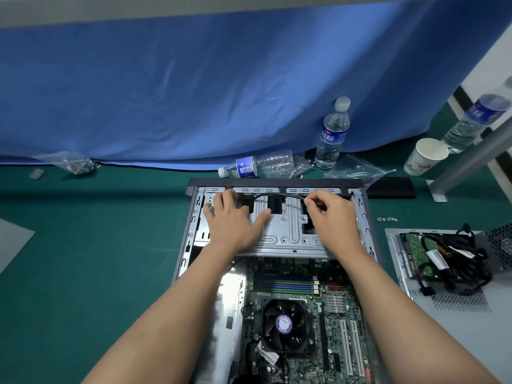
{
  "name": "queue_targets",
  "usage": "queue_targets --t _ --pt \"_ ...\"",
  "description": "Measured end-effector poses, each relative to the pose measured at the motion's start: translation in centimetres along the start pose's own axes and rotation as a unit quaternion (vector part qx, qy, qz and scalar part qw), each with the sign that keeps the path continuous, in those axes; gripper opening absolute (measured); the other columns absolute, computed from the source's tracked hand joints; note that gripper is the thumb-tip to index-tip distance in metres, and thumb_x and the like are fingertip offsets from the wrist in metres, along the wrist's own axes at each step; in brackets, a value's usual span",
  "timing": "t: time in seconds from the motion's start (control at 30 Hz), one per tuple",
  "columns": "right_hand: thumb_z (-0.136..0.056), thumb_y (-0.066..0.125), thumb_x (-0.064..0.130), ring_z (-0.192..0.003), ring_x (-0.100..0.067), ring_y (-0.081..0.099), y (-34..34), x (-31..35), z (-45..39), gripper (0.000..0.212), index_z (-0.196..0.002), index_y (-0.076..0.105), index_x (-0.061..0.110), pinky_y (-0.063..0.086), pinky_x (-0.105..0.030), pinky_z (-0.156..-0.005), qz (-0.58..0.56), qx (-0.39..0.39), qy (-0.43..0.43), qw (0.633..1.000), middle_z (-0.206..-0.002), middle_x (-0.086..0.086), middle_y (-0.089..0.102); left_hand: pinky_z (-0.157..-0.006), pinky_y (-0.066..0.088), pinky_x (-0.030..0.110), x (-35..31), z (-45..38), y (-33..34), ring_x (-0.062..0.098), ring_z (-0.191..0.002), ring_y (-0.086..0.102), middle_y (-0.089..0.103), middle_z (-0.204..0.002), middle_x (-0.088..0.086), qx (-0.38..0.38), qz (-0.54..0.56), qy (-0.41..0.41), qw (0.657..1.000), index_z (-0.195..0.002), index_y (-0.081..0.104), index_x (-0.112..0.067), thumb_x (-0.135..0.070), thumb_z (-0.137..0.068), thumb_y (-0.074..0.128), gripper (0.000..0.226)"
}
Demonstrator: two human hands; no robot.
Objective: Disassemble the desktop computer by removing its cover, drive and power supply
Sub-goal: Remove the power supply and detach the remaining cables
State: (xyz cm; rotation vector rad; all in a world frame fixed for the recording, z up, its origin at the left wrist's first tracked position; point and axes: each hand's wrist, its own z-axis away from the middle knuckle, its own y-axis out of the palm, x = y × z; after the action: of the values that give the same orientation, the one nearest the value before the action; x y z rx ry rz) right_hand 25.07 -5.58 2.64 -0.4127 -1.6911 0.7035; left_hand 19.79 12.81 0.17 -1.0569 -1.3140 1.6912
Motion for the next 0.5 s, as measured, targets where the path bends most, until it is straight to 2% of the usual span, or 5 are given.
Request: queue_targets --t 0.1,0.17,0.23,0.3,0.5 --pt "-0.091 0.058 0.015 -0.066 -0.009 0.054 0.4 -0.1 -0.1 0.014 -0.087 0.071 0.011 0.039 -0.019 -0.060 0.025 0.027 -0.011 0.999 -0.078 0.002 0.067 -0.101 0.007 0.038 0.8 0.1 0.0 0.020 -0.125 0.024 0.041 -0.129 -0.001 -0.063 0.049 0.000 0.997 -0.105 0.068 -0.016 -0.057 -0.090 0.044 0.049" --pt "-0.092 0.058 0.016 -0.071 -0.012 0.057 0.5 -0.1 -0.3 0.015 -0.089 0.071 0.011 0.043 -0.023 -0.066 0.026 0.038 -0.009 0.999 -0.080 0.002 0.067 -0.098 0.012 0.033 1.2 0.3 -0.3 0.018 -0.121 0.032 0.048 -0.126 -0.002 -0.086 0.103 0.002 0.991 -0.116 0.063 -0.017 -0.040 -0.091 0.053 0.035" --pt "-0.092 0.059 0.017 -0.075 -0.015 0.058 0.5 -0.1 -0.7 0.014 -0.089 0.071 0.011 0.046 -0.027 -0.071 0.031 0.053 -0.005 0.998 -0.084 0.000 0.067 -0.096 0.015 0.030 1.2 0.4 -0.6 0.017 -0.122 0.036 0.052 -0.129 -0.004 -0.076 0.125 0.039 0.988 -0.126 0.057 -0.022 -0.030 -0.092 0.054 0.036" --pt "-0.091 0.059 0.018 -0.080 -0.016 0.057 0.4 -0.3 -1.0 0.014 -0.090 0.071 0.011 0.045 -0.027 -0.074 0.053 0.065 -0.001 0.996 -0.089 -0.003 0.066 -0.100 0.015 0.029 1.0 0.6 -0.5 0.015 -0.126 0.038 0.049 -0.137 -0.006 -0.047 0.126 0.086 0.987 -0.136 0.049 -0.024 -0.027 -0.094 0.052 0.042" --pt "-0.091 0.060 0.022 -0.087 -0.017 0.056 0.2 -0.2 -0.7 0.017 -0.098 0.072 0.012 0.041 -0.026 -0.077 0.068 0.068 0.014 0.995 -0.093 -0.003 0.065 -0.113 0.016 0.032 0.8 1.1 -0.1 0.015 -0.134 0.036 0.039 -0.148 -0.002 -0.009 0.117 0.115 0.986 -0.147 0.034 -0.020 -0.030 -0.099 0.043 0.050"
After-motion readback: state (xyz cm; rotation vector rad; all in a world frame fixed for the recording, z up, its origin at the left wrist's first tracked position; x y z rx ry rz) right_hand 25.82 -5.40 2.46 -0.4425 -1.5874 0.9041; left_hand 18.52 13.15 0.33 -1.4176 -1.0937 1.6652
